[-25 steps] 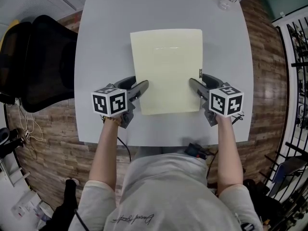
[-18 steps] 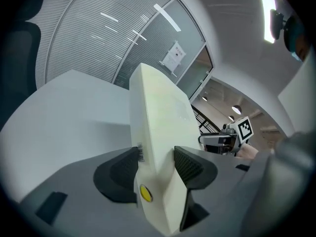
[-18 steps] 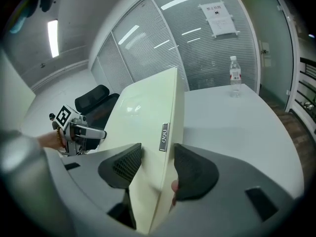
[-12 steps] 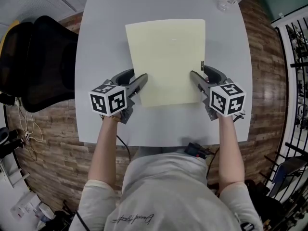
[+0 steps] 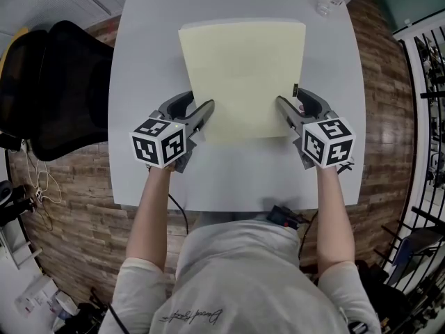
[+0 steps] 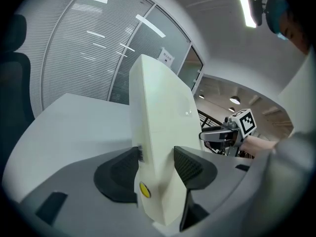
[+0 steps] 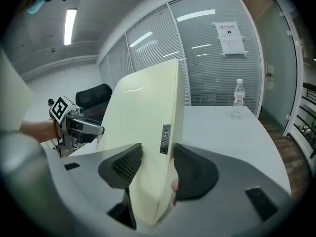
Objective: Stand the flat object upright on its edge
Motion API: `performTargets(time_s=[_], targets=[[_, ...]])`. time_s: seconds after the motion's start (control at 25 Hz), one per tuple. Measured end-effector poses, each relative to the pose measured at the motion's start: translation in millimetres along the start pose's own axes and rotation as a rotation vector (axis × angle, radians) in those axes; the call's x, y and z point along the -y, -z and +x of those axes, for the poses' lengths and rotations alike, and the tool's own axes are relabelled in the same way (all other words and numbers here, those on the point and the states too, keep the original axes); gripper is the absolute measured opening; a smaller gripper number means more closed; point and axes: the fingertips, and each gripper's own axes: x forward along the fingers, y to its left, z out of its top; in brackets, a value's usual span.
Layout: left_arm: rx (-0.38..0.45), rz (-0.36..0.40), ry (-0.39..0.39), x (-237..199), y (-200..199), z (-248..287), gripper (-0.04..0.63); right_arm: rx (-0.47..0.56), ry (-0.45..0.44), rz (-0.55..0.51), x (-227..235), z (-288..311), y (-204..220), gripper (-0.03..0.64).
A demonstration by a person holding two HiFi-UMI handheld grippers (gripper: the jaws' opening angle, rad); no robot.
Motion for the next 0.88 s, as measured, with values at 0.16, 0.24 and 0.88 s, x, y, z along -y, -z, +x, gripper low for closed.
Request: performTargets(time_s=[0.16, 0.24, 0.88], targets=[[0.019, 0.048, -0.015, 0, -8, 1, 0.238, 0.026, 0.014, -0.012, 2, 1, -4, 0.224], [0.034, 0.07, -0.018, -1, -12, 1, 0.238, 0.036, 0.022, -0.009, 3, 2, -5, 0.224], [0.091, 0.171, -0.074, -14, -20, 9, 0.236, 0.087, 0.098, -0.063, 7, 18, -12, 0.221]])
